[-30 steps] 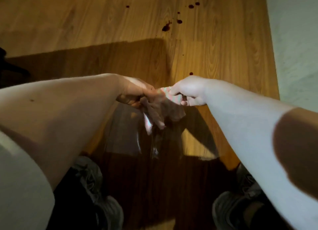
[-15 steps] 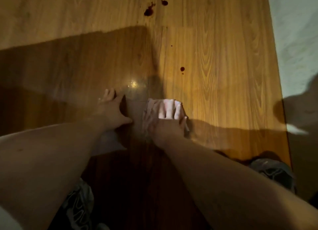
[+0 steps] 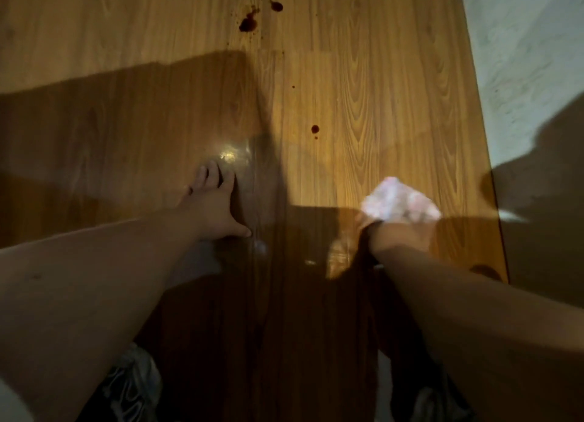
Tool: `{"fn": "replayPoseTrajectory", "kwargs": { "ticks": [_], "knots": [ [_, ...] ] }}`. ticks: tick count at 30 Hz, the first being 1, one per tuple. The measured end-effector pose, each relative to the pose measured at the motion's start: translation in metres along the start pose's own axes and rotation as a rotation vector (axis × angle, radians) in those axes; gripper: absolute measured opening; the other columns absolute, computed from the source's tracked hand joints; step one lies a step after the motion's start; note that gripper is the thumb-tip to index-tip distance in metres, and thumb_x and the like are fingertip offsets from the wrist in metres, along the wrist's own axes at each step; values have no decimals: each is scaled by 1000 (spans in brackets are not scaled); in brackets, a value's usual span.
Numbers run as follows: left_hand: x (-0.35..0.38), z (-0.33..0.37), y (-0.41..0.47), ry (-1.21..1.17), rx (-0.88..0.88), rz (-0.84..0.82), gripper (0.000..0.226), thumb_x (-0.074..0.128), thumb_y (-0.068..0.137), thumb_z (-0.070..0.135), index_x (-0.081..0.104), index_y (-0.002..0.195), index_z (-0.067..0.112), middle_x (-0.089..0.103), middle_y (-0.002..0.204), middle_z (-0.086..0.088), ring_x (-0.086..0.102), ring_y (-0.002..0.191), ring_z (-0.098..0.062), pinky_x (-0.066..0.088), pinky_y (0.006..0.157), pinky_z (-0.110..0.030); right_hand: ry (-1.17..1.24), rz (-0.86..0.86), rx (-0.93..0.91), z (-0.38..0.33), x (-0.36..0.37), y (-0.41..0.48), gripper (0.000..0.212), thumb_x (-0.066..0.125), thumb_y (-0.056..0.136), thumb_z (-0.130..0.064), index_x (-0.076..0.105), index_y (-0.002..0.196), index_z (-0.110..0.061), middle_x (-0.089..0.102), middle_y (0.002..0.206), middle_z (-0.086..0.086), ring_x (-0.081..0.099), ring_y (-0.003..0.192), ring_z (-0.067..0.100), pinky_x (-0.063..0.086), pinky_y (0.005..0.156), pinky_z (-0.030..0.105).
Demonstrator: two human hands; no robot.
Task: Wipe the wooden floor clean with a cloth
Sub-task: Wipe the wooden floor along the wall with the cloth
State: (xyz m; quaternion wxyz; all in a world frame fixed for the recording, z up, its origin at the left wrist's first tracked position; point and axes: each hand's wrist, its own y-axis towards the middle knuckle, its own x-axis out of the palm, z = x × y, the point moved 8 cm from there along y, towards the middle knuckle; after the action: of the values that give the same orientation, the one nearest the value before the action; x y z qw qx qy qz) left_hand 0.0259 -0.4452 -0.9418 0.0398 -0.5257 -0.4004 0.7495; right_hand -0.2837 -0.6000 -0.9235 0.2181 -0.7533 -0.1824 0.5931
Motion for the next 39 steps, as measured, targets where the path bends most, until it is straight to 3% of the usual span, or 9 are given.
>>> {"fn": "replayPoseTrajectory", "kwargs": {
  "ticks": [6,14,19,22,26,30,34,35,39],
  "knots": [
    [-1,11,-7,22,43,-36,134,78,58,64,-10,152,26,-27,156,-6,-17,145,-27,8,115,-51,-232,-143,-754,-82,92,-123,66,40,97,-42,0,149,-46,-28,155,-1,-31,140,26,-17,113,42],
    [2,29,-22,53,8,-105,132,78,63,61,-11,152,19,-23,156,-13,-13,145,-34,13,118,-43,-56,-33,105,58,-32,-11,57,36,101,-21,14,152,-9,33,137,29,15,145,34,13,115,40],
    [9,28,-17,-38,-27,-48,132,79,60,62,-6,152,24,-23,157,-12,-16,145,-32,11,117,-48,-75,239,-218,-6,-41,-60,12,51,91,-41,55,86,-31,50,117,-1,36,71,5,24,59,28],
    [4,27,-12,30,56,104,128,76,57,68,-4,151,33,-22,157,-9,-17,145,-27,3,115,-52,-270,-96,-662,-57,57,-83,47,39,93,-53,40,139,-42,33,151,1,31,138,31,22,113,52],
    [-25,26,12,105,125,129,128,71,53,77,1,151,33,-16,159,-9,-10,146,-30,8,114,-52,-301,-56,-868,-56,56,-77,65,49,94,-37,21,152,-31,4,163,0,-3,148,29,0,118,45],
    [-27,30,30,12,40,-18,132,73,51,76,-7,148,40,-15,158,-5,-7,145,-35,18,115,-53,-219,241,-211,43,-50,25,36,57,78,-38,68,110,-27,63,121,0,58,111,27,48,93,42],
    [-18,38,32,95,-21,-9,134,79,56,66,-12,149,36,-23,156,-8,-12,144,-40,17,115,-52,840,302,-56,74,-90,41,39,54,80,-8,32,53,-24,50,47,-3,49,48,5,35,48,26],
    [-19,39,31,97,-27,9,134,80,56,64,-11,150,35,-22,157,-9,-11,144,-40,17,115,-51,616,360,-76,65,-86,33,36,54,86,-11,35,58,-24,50,48,-5,46,49,1,22,80,18],
    [-25,38,27,57,-21,28,131,82,56,60,-5,151,37,-15,159,-7,-6,146,-35,20,114,-49,-222,469,-635,-64,-25,-33,20,50,90,-38,66,101,-32,64,101,-9,53,86,4,10,52,13]
  ]
}}
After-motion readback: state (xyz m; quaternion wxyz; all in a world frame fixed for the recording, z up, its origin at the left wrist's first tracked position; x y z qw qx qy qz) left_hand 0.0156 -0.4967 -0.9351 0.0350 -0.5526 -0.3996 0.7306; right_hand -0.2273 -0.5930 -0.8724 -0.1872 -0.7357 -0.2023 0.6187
